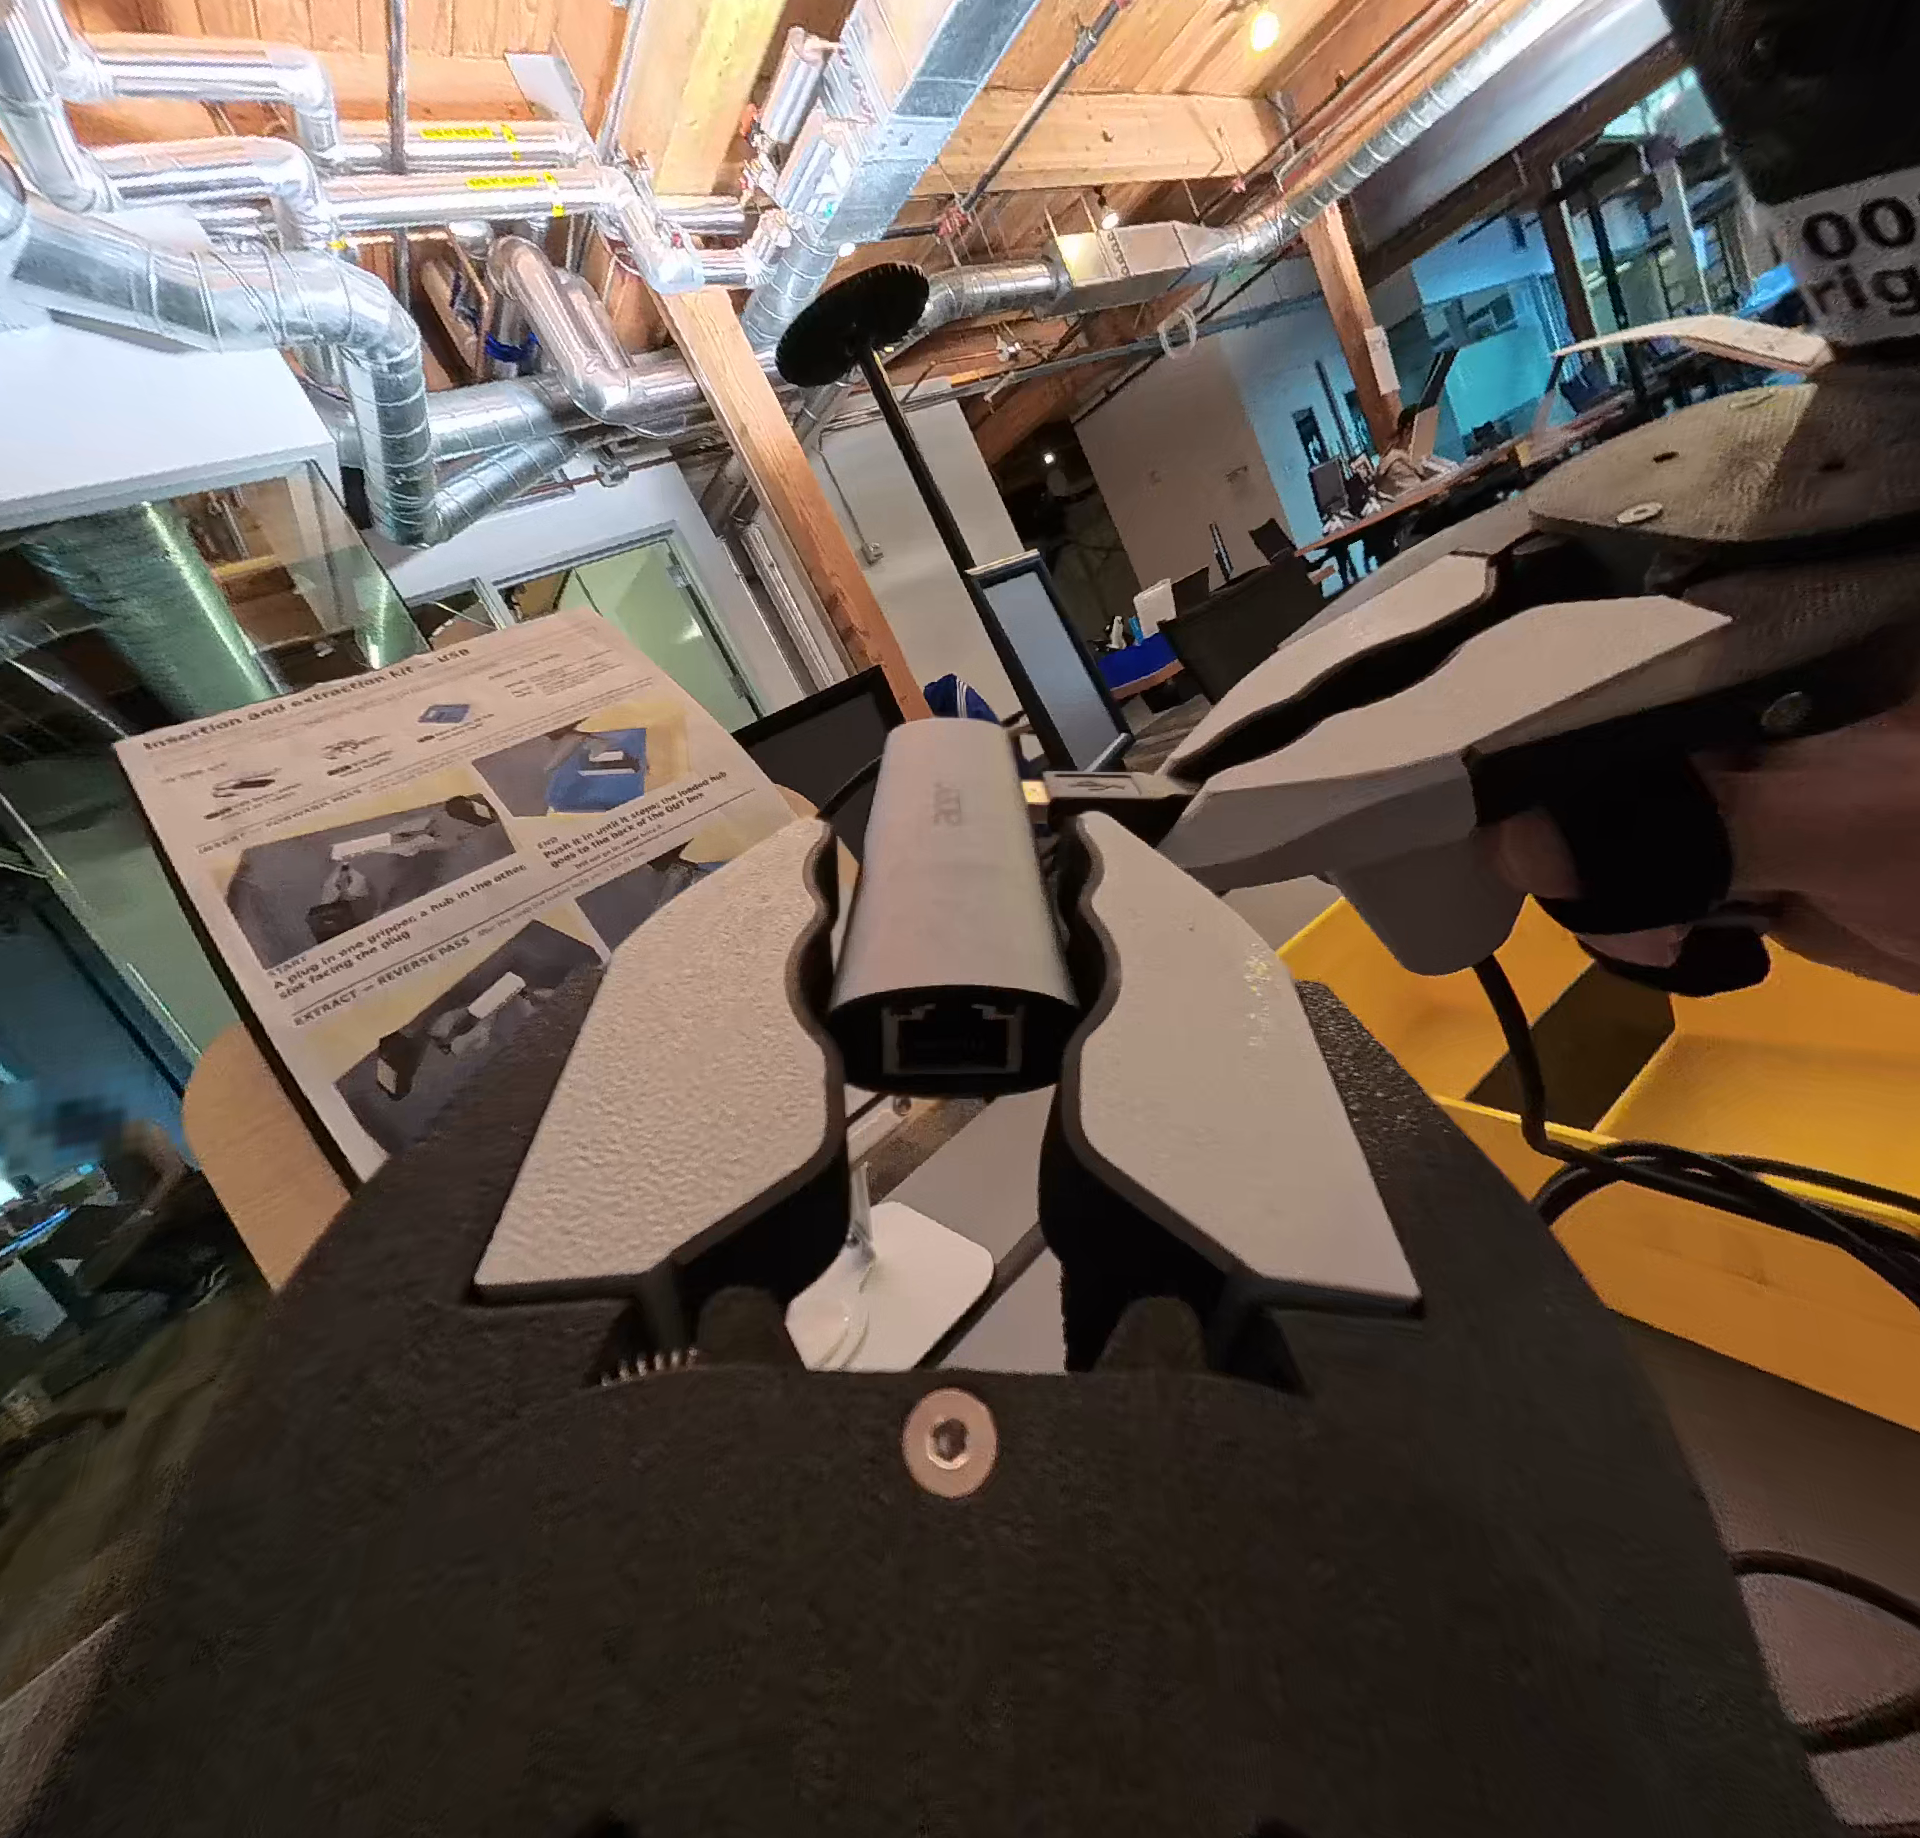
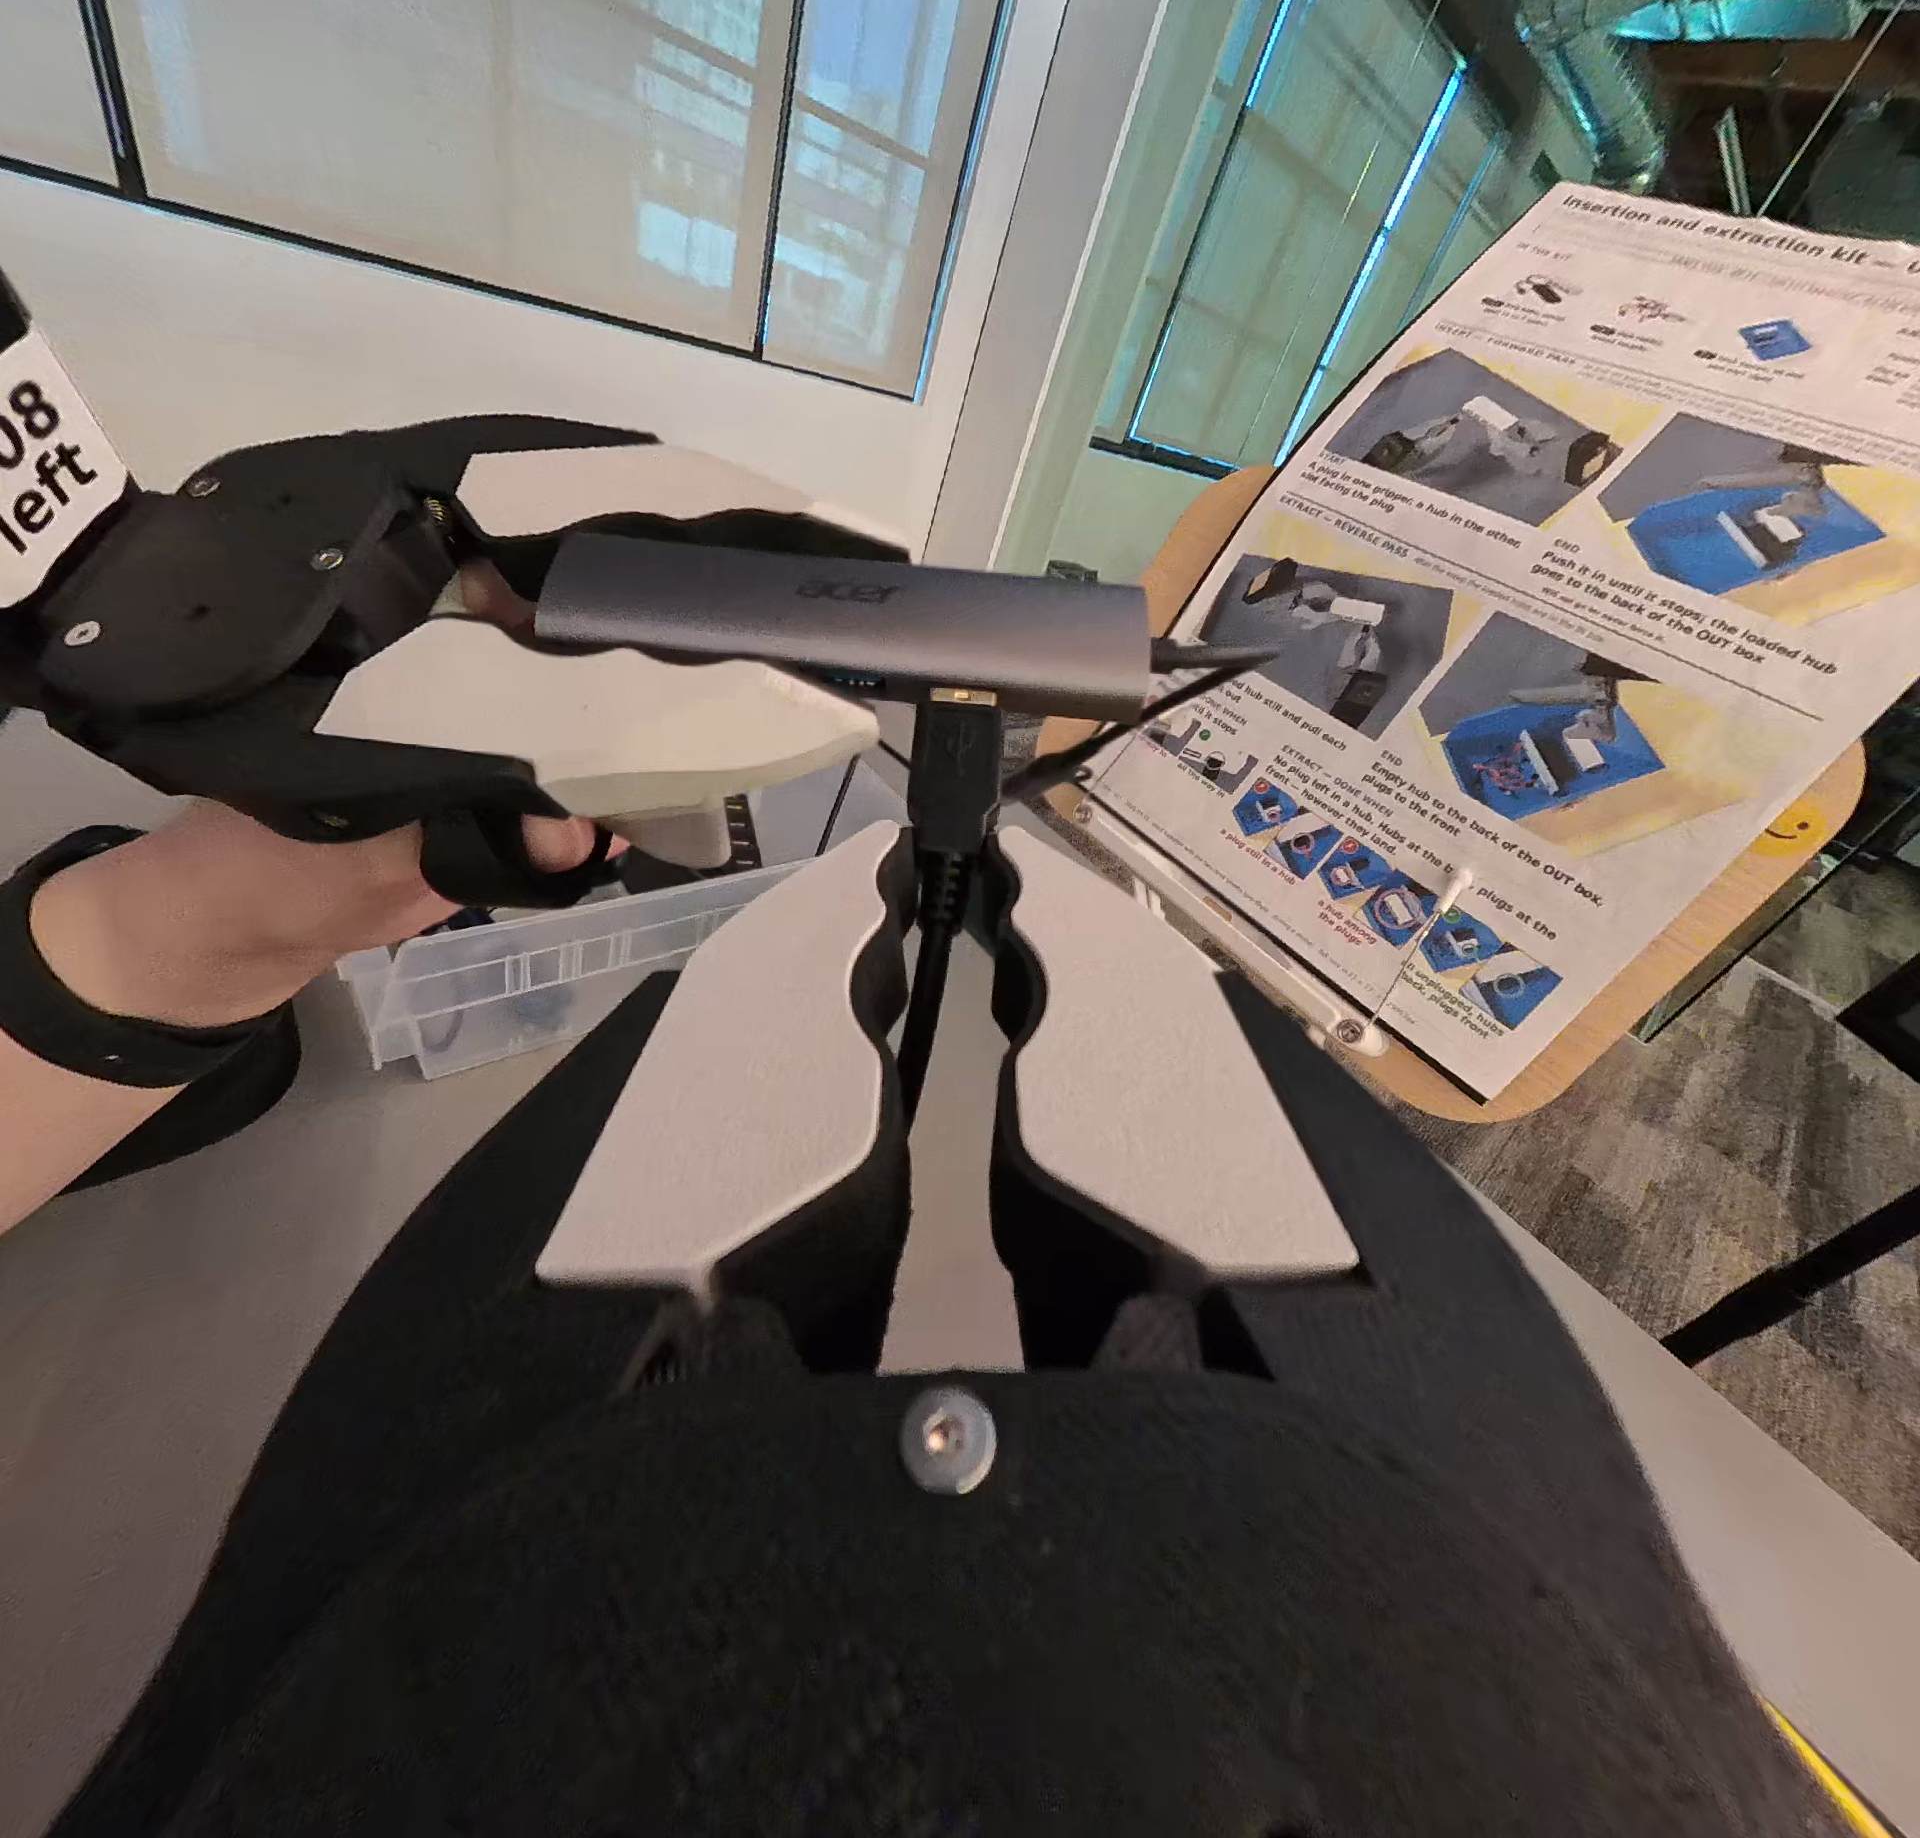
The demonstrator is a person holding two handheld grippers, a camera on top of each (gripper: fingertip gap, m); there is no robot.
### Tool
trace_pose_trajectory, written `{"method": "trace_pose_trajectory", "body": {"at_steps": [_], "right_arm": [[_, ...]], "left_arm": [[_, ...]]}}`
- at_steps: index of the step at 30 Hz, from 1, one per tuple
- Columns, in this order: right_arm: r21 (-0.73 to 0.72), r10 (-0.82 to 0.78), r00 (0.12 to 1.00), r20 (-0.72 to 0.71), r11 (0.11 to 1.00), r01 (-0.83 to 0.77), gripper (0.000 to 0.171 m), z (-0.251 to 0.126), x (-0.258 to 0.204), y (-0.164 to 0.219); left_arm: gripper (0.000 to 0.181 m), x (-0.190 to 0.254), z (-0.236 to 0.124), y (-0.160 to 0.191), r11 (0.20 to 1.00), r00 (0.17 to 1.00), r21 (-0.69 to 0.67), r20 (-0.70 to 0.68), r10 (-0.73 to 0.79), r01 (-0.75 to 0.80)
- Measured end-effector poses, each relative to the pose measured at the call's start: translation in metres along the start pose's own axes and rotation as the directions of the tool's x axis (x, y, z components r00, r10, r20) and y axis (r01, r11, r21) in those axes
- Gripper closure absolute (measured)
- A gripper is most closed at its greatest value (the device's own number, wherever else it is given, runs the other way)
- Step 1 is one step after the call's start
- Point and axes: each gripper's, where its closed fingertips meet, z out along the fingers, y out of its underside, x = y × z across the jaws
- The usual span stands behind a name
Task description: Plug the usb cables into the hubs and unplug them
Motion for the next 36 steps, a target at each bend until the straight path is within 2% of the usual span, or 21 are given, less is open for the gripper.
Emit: {"method": "trace_pose_trajectory", "body": {"at_steps": [8,10,16,27,36], "right_arm": [[-0.021,-0.069,0.998,-0.005,0.997,0.069,0.159,-0.002,-0.001,0.0],[-0.016,-0.07,0.998,-0.006,0.997,0.07,0.159,-0.002,-0.001,-0.001],[-0.014,-0.101,0.995,-0.006,0.995,0.101,0.159,-0.004,-0.002,-0.003],[0.126,-0.079,0.996,-0.032,0.989,0.082,0.158,-0.01,-0.002,-0.02],[0.236,-0.094,0.991,-0.095,0.965,0.114,0.16,-0.018,0.0,-0.034]], "left_arm": [[0.142,0.004,0.0,0.004,0.999,0.998,-0.019,-0.056,-0.027,0.026],[0.137,0.004,0.0,0.003,1.0,0.998,-0.016,-0.053,-0.022,0.021],[0.143,0.006,-0.001,0.002,0.999,0.998,-0.007,-0.053,0.034,-0.035],[0.144,0.005,-0.004,-0.014,0.995,0.999,0.098,0.045,0.01,-0.014],[0.144,-0.002,-0.003,-0.013,0.996,0.996,0.092,0.088,-0.025,0.017]]}}
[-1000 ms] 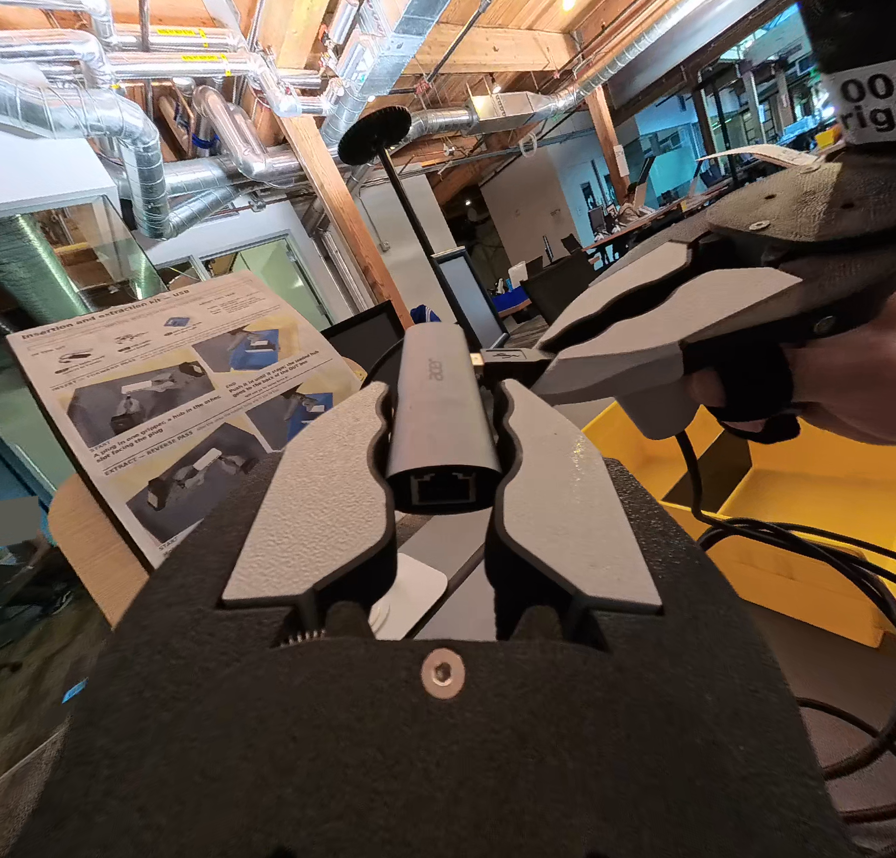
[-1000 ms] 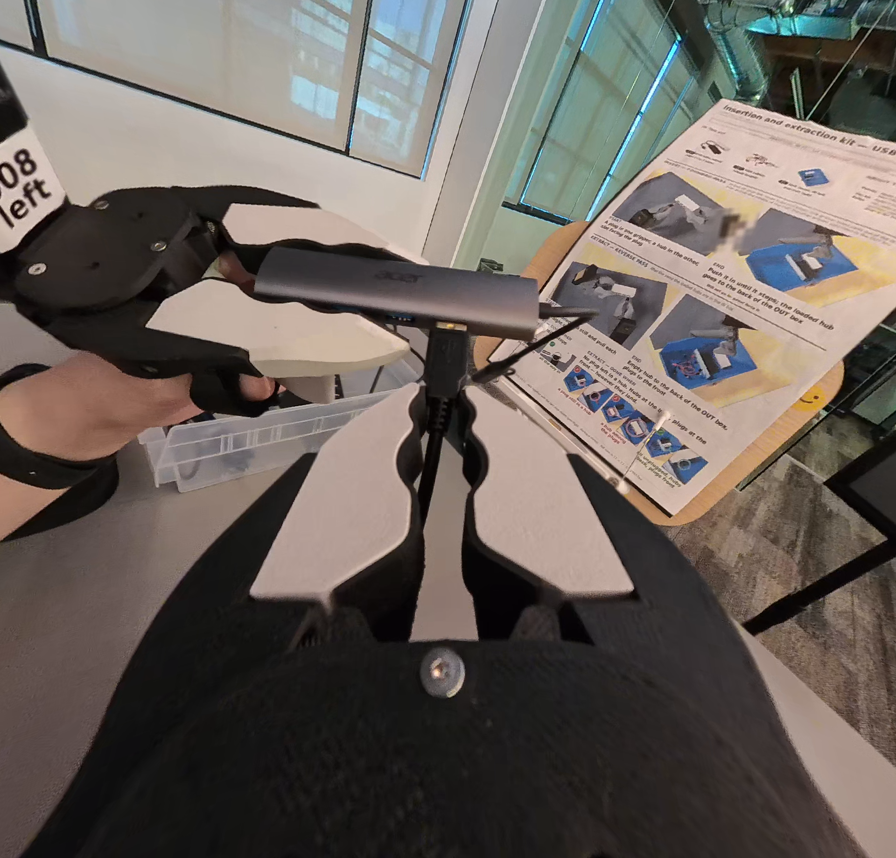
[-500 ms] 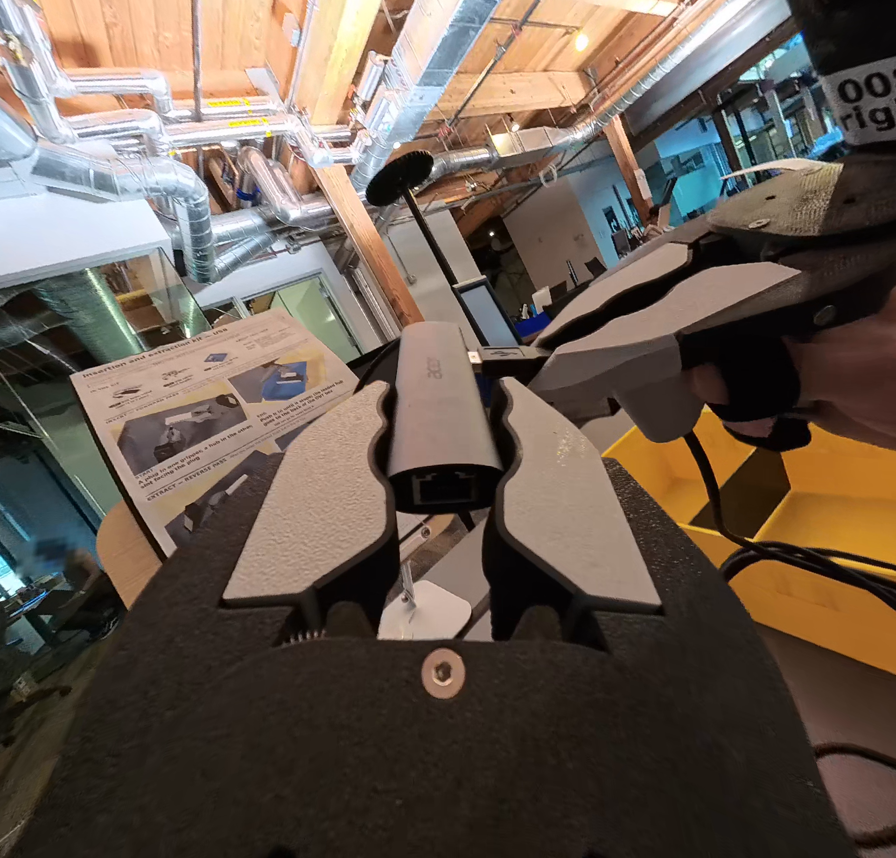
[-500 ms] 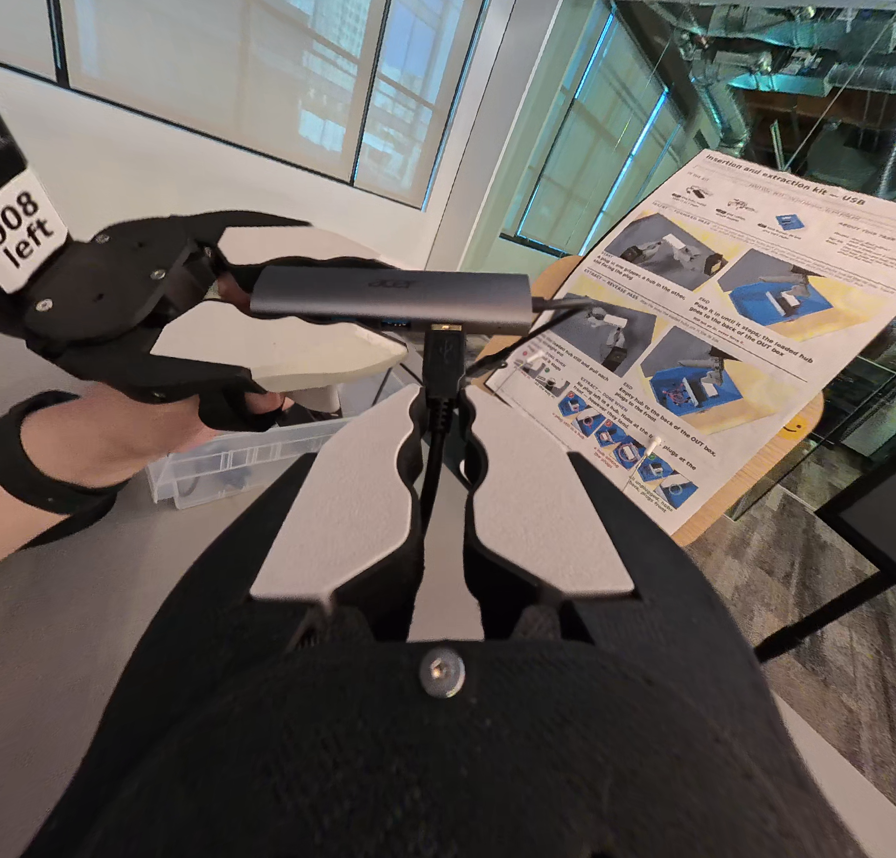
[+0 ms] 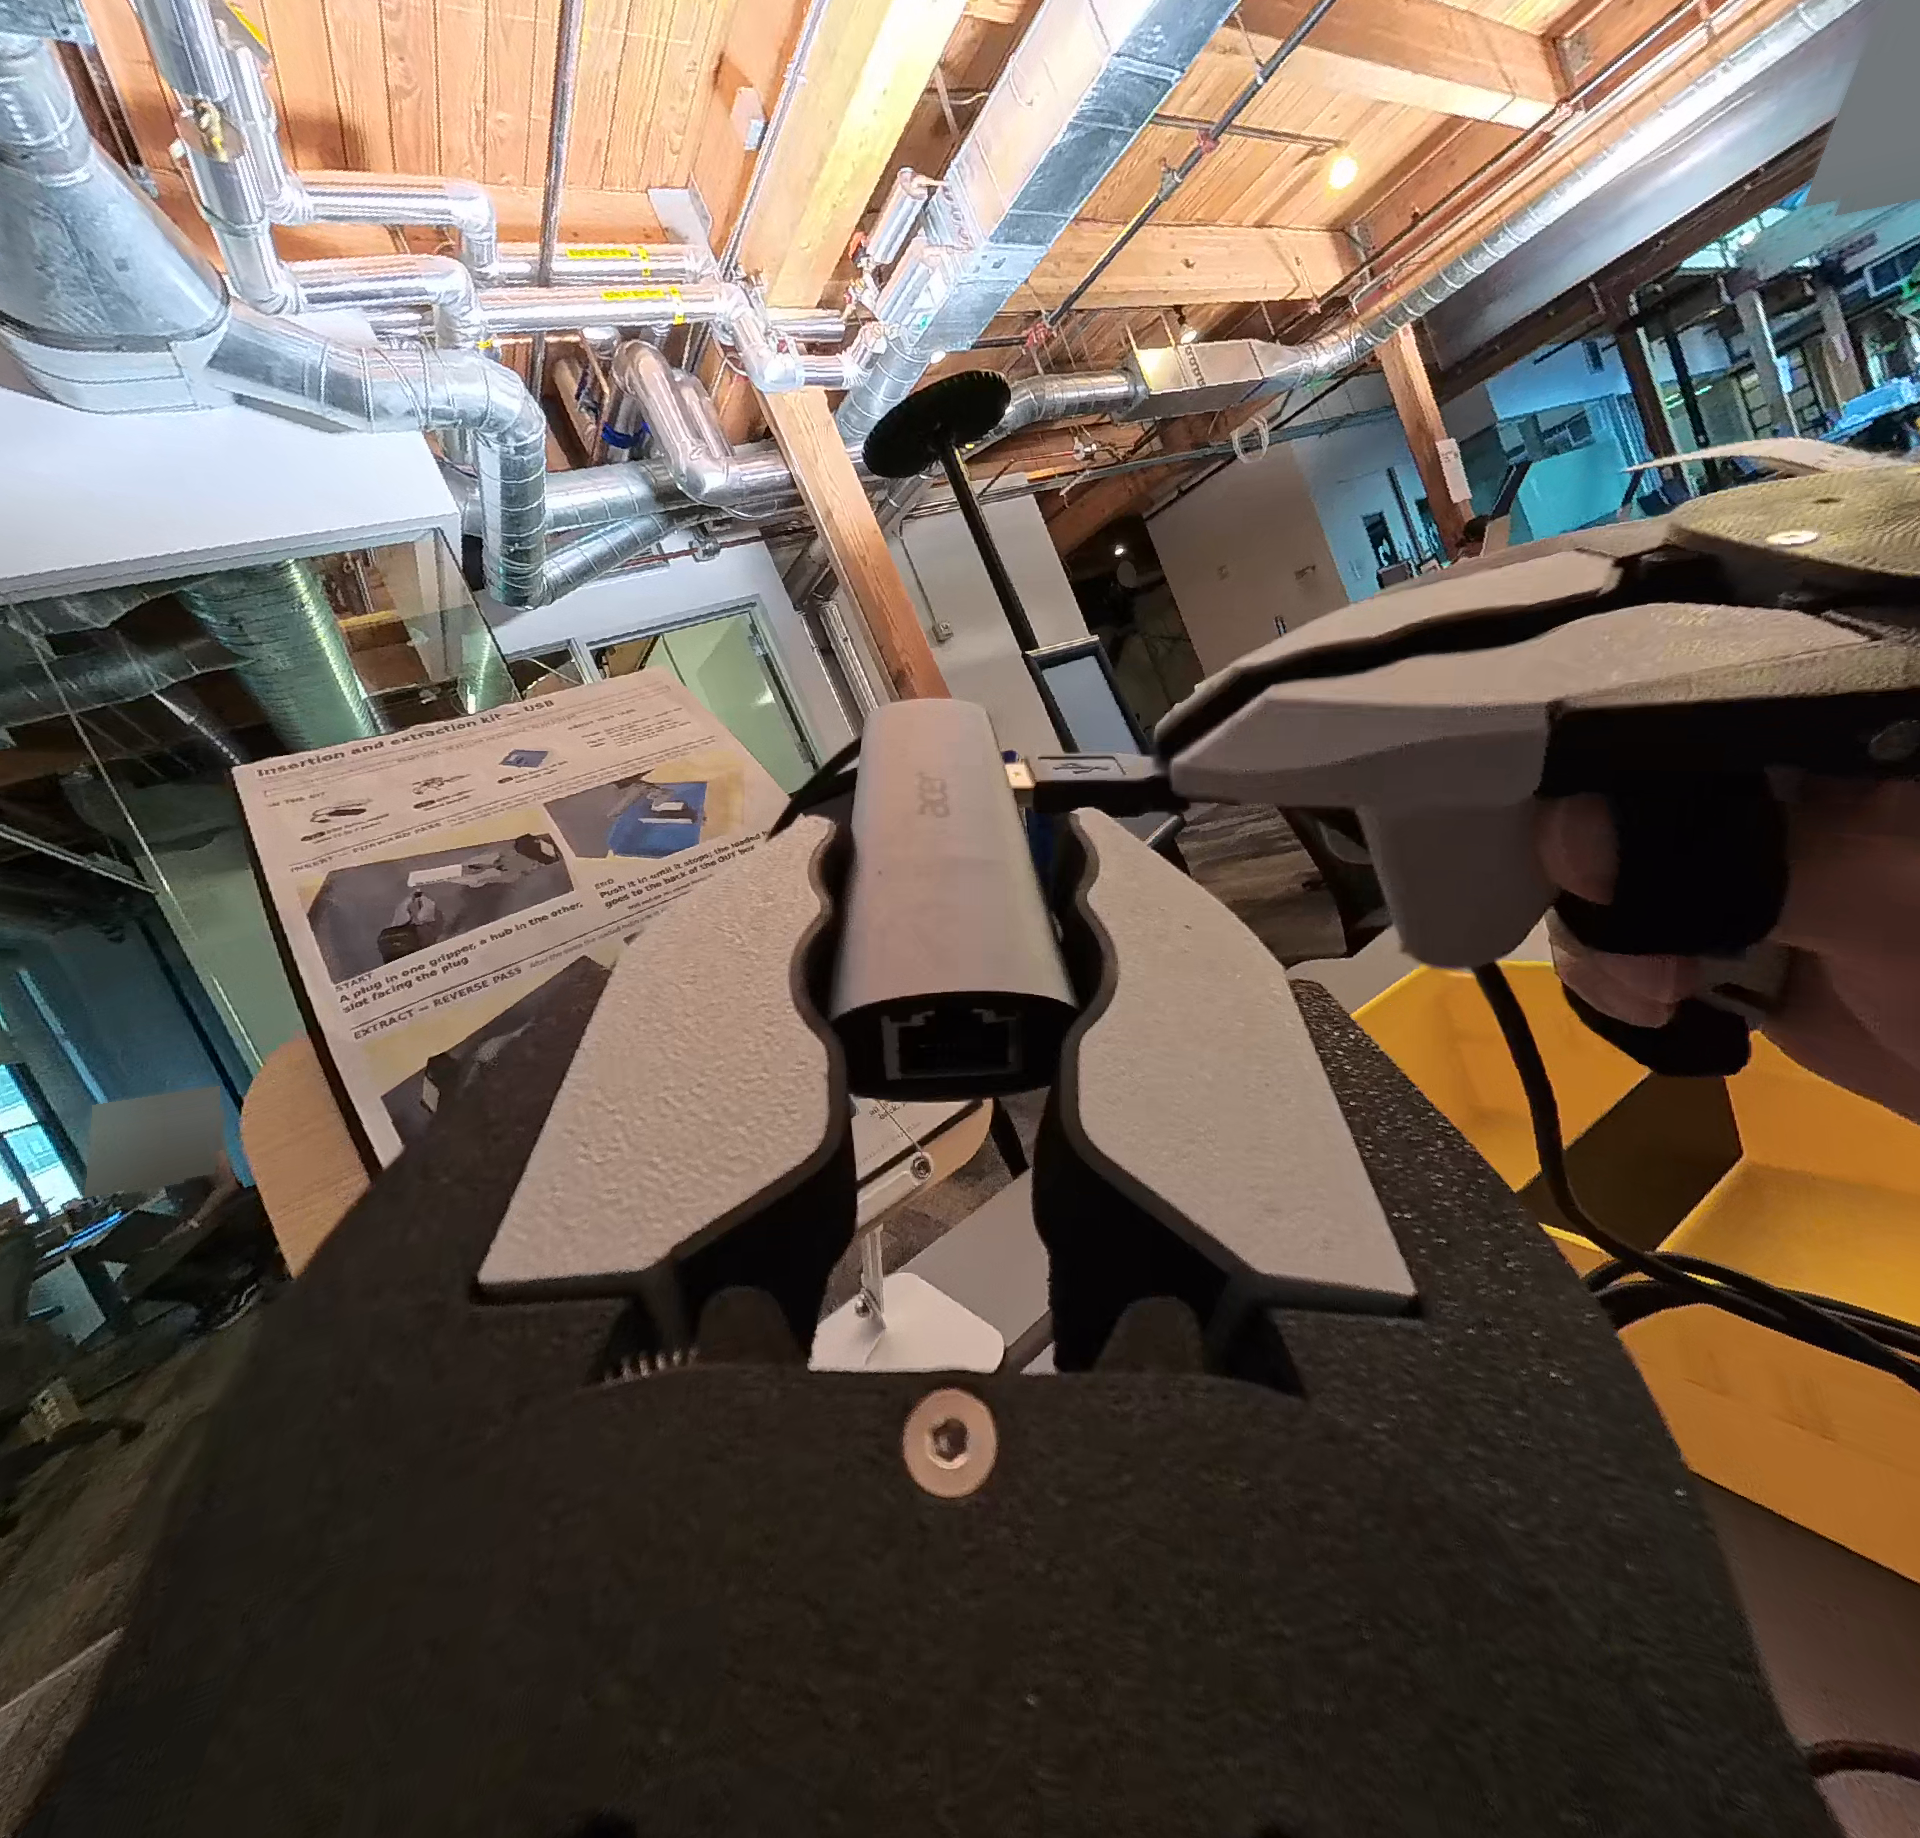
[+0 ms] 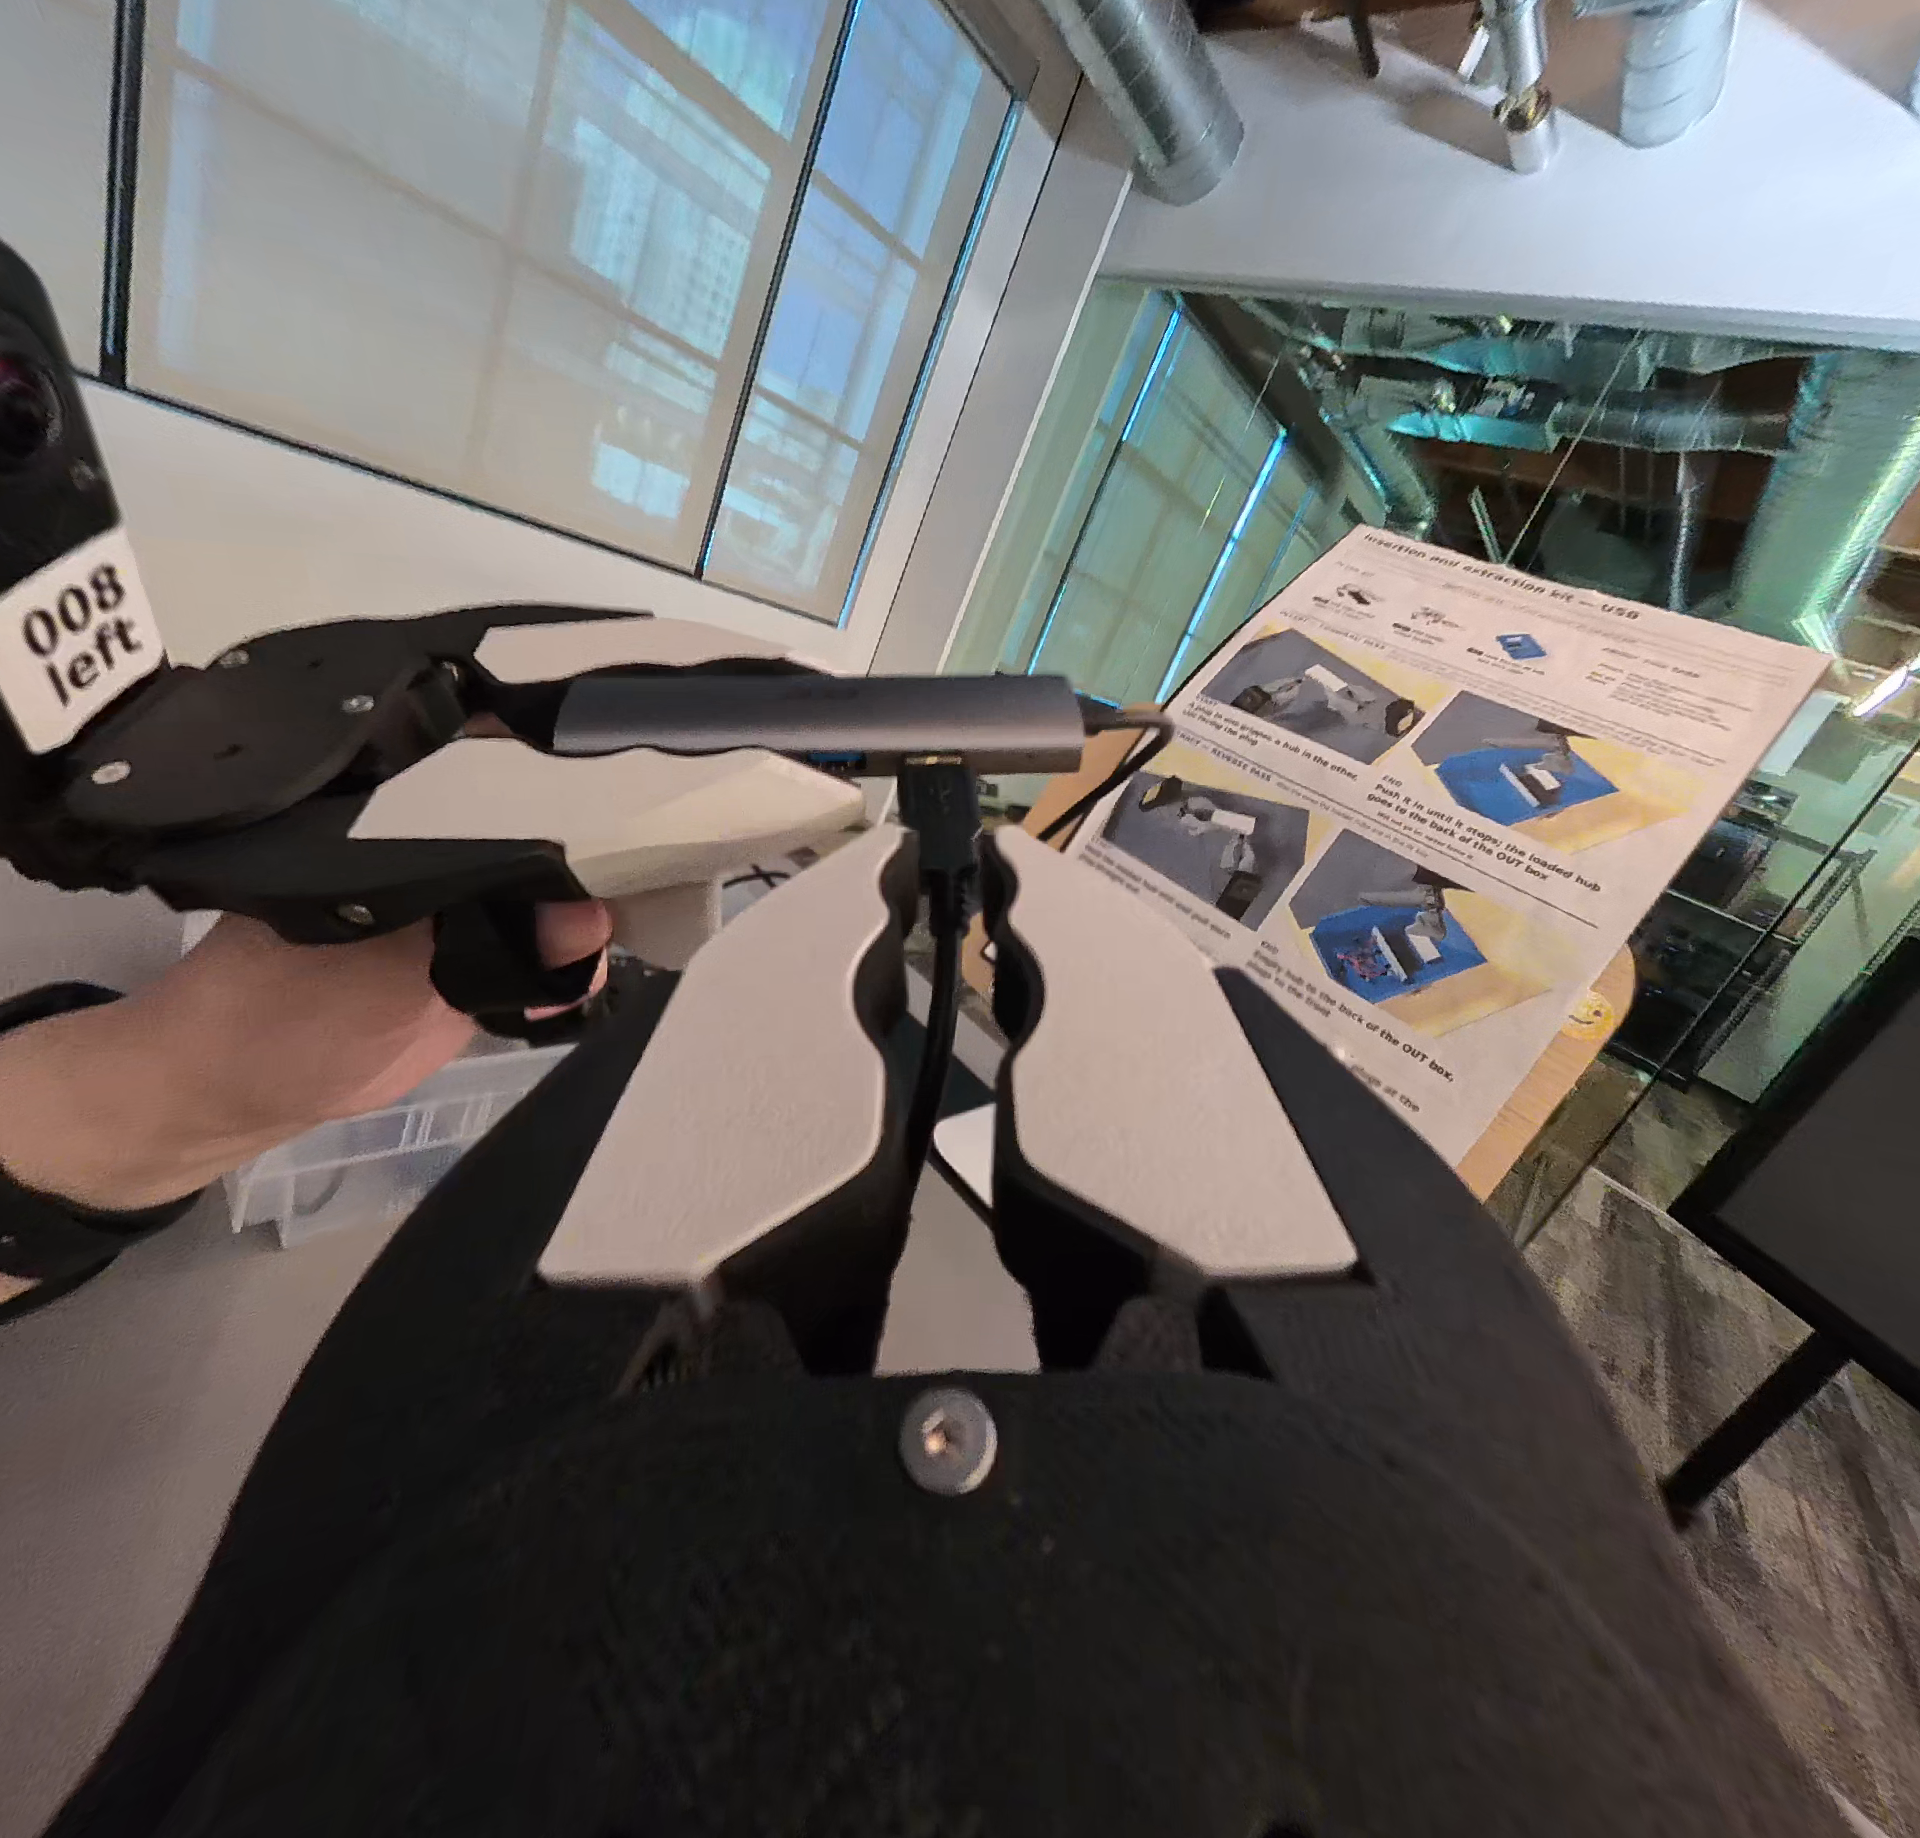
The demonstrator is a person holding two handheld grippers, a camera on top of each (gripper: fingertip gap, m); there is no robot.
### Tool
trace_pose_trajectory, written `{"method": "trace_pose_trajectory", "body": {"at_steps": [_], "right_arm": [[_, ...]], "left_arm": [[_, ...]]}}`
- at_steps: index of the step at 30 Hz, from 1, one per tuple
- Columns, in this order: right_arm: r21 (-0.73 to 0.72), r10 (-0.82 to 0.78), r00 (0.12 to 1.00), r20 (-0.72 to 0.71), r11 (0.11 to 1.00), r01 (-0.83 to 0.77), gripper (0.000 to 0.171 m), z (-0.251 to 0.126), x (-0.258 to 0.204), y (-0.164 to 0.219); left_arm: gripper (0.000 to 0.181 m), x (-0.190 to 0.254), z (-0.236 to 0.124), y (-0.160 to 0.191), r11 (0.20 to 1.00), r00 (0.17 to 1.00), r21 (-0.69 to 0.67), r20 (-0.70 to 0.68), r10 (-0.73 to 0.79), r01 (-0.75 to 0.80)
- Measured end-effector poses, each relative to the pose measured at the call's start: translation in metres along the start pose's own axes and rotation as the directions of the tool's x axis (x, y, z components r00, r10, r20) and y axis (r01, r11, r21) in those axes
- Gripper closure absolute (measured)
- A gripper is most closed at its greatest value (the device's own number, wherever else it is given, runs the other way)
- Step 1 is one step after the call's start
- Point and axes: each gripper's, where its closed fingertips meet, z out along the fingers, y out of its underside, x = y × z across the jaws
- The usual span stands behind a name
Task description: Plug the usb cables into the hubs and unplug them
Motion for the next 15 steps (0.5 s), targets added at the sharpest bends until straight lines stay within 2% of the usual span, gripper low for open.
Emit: {"method": "trace_pose_trajectory", "body": {"at_steps": [1,2,6,13,15], "right_arm": [[0.006,0.003,1.0,-0.003,1.0,-0.003,0.167,-0.001,0.001,-0.001],[-0.004,0.002,1.0,-0.007,1.0,-0.002,0.166,-0.001,0.003,-0.001],[0.014,0.008,0.999,0.053,1.0,-0.009,0.152,-0.003,-0.003,-0.005],[-0.024,0.018,0.998,0.052,1.0,-0.017,0.152,0.002,-0.003,0.004],[-0.026,0.015,0.999,0.046,1.0,-0.013,0.158,0.002,-0.003,0.005]], "left_arm": [[0.144,0.0,0.0,0.0,1.0,1.0,0.002,-0.002,-0.01,0.01],[0.144,0.0,0.0,-0.001,1.0,1.0,0.012,-0.005,-0.024,0.024],[0.144,0.001,0.0,-0.001,0.999,0.999,0.008,-0.002,-0.032,0.032],[0.144,0.001,0.0,-0.001,0.998,0.998,0.009,-0.01,-0.065,0.065],[0.144,0.001,0.0,-0.002,0.998,0.998,0.011,-0.012,-0.065,0.065]]}}
